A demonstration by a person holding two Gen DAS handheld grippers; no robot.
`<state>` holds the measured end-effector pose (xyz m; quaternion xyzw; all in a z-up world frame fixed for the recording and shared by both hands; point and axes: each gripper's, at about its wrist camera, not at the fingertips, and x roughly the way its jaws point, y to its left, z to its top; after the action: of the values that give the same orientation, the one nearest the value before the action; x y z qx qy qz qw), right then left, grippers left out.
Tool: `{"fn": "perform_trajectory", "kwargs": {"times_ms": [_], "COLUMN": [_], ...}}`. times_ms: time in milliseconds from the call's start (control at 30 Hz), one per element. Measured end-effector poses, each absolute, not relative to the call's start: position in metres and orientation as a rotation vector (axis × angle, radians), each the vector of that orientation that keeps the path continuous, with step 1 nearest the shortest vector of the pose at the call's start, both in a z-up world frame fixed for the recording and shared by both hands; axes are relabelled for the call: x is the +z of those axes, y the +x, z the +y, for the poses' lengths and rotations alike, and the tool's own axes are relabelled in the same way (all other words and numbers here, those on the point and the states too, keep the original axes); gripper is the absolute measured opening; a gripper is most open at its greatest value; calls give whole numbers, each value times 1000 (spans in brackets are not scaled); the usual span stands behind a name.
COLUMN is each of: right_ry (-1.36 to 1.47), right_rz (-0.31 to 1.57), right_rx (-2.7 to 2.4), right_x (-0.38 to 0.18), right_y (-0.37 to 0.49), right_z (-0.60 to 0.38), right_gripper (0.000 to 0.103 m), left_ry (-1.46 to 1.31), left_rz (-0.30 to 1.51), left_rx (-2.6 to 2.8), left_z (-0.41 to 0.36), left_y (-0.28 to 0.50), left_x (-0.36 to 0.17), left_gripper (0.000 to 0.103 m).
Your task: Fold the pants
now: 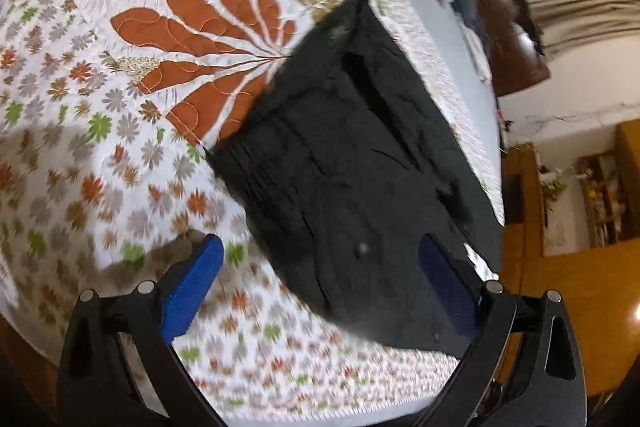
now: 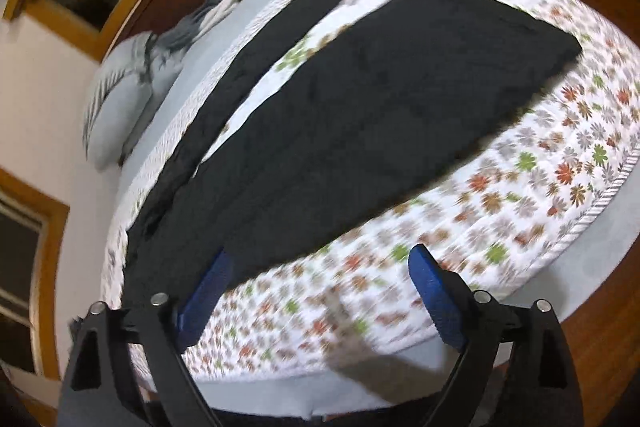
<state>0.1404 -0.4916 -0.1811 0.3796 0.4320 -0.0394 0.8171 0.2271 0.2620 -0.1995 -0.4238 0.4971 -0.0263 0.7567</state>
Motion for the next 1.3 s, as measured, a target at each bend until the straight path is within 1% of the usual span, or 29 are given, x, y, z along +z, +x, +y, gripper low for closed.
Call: {"fn": "perform_trajectory", "kwargs": {"times_ms": [33, 67, 100, 167, 200, 233, 300, 333, 400, 500, 600, 667, 767, 833, 1033, 1067, 1100, 1133, 1167, 1200, 1233, 1267, 1300], "right_ry": [822, 834, 848, 864, 880, 892, 921, 932, 959, 1073, 1171, 1227, 1236, 1241, 1235, 1225, 1208, 1199, 1203, 1208, 1209, 1208, 1206], "right_rz": [921, 919, 913, 903, 896, 891, 873, 866, 849, 782, 722, 682, 655, 642, 622, 620, 621, 629, 631, 637, 639, 642, 645], "right_rx": [-94, -99, -100, -104, -97, -91, -98, -101, -119, -157, -164, -162, -137, -123, -112, -105, -95, -85, -69, -66, -71, -75, -81], "right_x": [-186, -189, -192, -197, -200, -202, -206, -205, -207, -214, -223, -230, -234, -239, -244, -243, -242, -242, -241, -242, -242, -243, -244], "right_y": [141, 142, 142, 142, 141, 142, 139, 139, 135, 120, 112, 110, 121, 133, 168, 171, 174, 180, 184, 185, 185, 184, 179], "right_z": [-499, -504, -510, -519, -523, -529, -542, -545, -560, -595, -625, -639, -651, -661, -676, -675, -676, -677, -677, -678, -678, -677, -678], "right_gripper": [92, 92, 92, 92, 93, 93, 95, 95, 95, 95, 95, 96, 96, 96, 95, 89, 80, 73, 56, 40, 33, 21, 18], "left_ry": [-937, -941, -924, -940, -940, -946, -950, -935, -911, -866, -797, -795, -741, -766, -917, -927, -936, -933, -914, -874, -869, -887, -914], "left_rz": [1089, 1100, 1126, 1132, 1135, 1126, 1101, 1106, 1127, 1132, 1153, 1137, 1143, 1119, 1002, 997, 993, 993, 1000, 1029, 1039, 1036, 1033], "left_rx": [-53, -53, -18, -15, -18, -39, -93, -84, -30, -7, 45, 105, 120, 113, 41, 27, 16, 17, 30, 76, 94, 96, 94], "left_z": [261, 261, 260, 259, 258, 258, 254, 252, 247, 240, 233, 227, 226, 229, 250, 251, 253, 254, 255, 256, 258, 262, 267], "left_y": [231, 237, 243, 249, 251, 253, 256, 259, 256, 250, 248, 244, 246, 252, 262, 262, 262, 262, 261, 261, 260, 258, 255], "left_x": [-204, -208, -212, -220, -221, -221, -219, -219, -215, -209, -209, -206, -208, -213, -220, -220, -220, -220, -219, -220, -221, -223, -225], "left_gripper": [68, 53, 45, 45, 51, 67, 85, 88, 90, 96, 95, 95, 96, 100, 100, 100, 98, 89, 78, 52, 42, 38, 31]}}
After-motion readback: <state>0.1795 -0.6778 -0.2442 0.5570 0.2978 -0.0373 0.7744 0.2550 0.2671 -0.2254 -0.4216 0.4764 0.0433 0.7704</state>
